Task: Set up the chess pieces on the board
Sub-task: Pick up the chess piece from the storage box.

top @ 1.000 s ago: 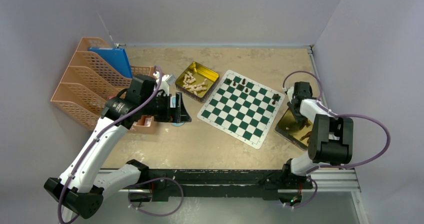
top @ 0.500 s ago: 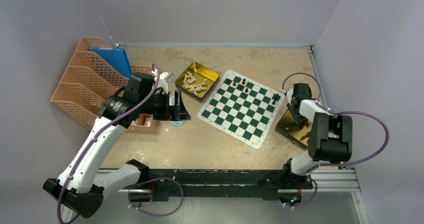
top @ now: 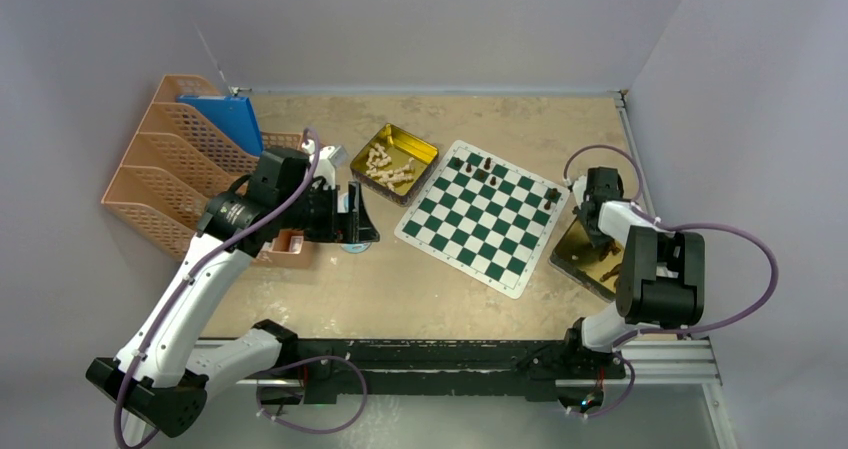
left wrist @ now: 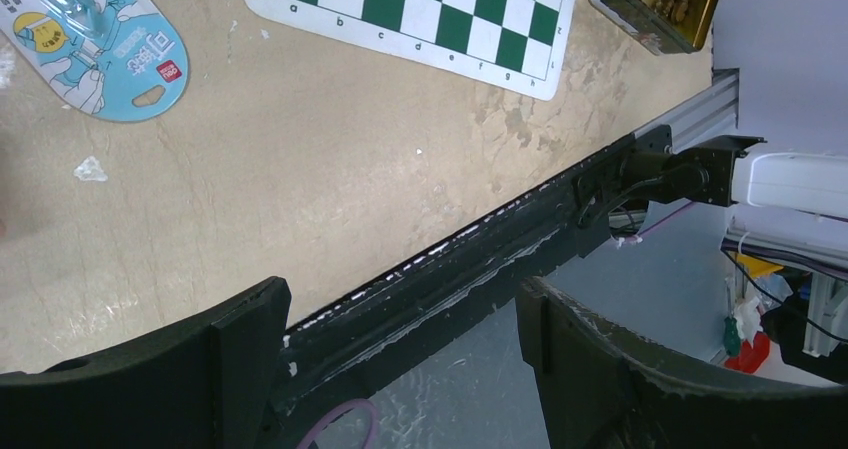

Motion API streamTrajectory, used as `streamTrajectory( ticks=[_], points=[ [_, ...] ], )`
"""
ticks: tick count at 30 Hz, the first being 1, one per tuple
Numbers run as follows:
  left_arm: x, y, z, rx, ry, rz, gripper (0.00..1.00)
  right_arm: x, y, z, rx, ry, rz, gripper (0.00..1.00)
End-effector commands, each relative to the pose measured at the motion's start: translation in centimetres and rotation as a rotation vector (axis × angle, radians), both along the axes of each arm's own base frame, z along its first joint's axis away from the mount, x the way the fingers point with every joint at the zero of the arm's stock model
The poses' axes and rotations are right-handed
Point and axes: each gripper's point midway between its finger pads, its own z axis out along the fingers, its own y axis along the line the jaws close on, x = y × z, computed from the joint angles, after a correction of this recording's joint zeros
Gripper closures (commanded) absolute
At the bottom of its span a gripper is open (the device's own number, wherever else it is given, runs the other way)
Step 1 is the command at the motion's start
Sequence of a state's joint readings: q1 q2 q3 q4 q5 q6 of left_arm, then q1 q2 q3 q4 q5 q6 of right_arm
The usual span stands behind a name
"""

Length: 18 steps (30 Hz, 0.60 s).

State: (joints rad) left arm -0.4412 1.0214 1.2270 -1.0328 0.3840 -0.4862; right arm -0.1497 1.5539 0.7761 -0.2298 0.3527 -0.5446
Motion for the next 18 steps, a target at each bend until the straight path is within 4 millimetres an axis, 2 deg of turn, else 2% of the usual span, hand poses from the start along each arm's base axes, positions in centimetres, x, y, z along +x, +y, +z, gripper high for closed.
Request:
streamTrajectory(
  ticks=[1, 6, 9, 14, 18],
  points=[
    [0.4, 0.1, 2.0, -0.007, -0.084, -0.007, 0.17, -2.3, 1.4, -1.7, 0.069, 0.061, 0.031, 0.67],
    [0.3, 0.3, 2.6, 0.006, -0.101, -0.018, 0.17, -2.2, 1.5, -1.6, 0.07, 0.058, 0.056, 0.76],
    [0.3, 0.5, 2.6, 0.011, -0.106, -0.011, 0.17, -2.1, 2.3, -1.7, 0.107, 0.058, 0.064, 0.79],
    [-0.2, 0.1, 3.0, -0.025, -0.097, -0.022, 0.17, -2.1, 2.2, -1.0, 0.101, 0.049, 0.077, 0.89],
    [0.0, 0.4, 2.5, -0.014, -0.116, -0.011, 0.17, -1.4, 2.6, -0.1, 0.119, 0.0, 0.084, 0.94]
  ],
)
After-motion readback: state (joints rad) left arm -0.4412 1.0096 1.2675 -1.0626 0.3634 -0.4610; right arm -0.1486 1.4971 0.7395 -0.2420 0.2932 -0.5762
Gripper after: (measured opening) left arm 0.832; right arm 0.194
